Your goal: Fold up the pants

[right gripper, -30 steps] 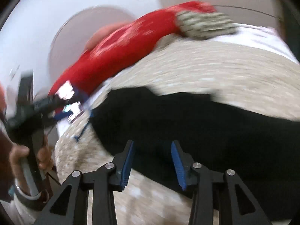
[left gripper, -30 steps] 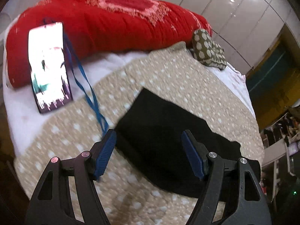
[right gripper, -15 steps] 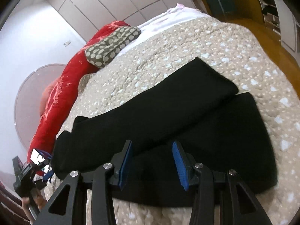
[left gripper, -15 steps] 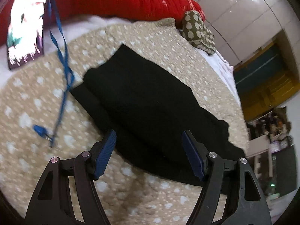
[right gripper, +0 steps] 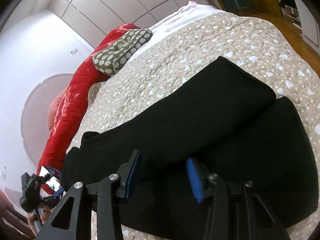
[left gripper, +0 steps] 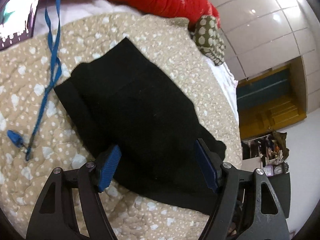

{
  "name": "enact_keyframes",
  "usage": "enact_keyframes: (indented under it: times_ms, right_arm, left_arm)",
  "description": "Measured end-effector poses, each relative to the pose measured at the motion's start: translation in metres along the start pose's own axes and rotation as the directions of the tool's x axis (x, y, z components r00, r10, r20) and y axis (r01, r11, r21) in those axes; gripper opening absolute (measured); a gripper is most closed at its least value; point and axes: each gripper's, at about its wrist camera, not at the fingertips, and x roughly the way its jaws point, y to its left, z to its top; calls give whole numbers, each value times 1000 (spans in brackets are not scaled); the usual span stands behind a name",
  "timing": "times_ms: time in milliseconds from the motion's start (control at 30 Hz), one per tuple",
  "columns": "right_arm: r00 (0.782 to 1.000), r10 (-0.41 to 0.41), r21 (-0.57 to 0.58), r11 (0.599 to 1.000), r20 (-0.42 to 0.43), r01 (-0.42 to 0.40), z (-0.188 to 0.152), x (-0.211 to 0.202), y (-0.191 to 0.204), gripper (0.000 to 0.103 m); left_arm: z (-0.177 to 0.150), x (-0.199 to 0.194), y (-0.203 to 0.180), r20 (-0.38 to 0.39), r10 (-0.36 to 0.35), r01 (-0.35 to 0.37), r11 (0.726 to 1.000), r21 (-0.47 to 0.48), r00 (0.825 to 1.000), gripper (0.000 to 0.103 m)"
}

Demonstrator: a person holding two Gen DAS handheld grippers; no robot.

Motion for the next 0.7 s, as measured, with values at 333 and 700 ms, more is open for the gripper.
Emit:
enact_keyframes:
  times_ms: [333,700]
  right_arm:
    - [999,6,23,1000,51,-7,2,3,-4,9]
    - [999,16,-169,986,44,-8,-39,-72,38,5]
  left_arm:
    - [7,20,1,-13,-42,41,998,-41,999,23]
    - [0,-11,9,17,43,-44,996,73,999,11]
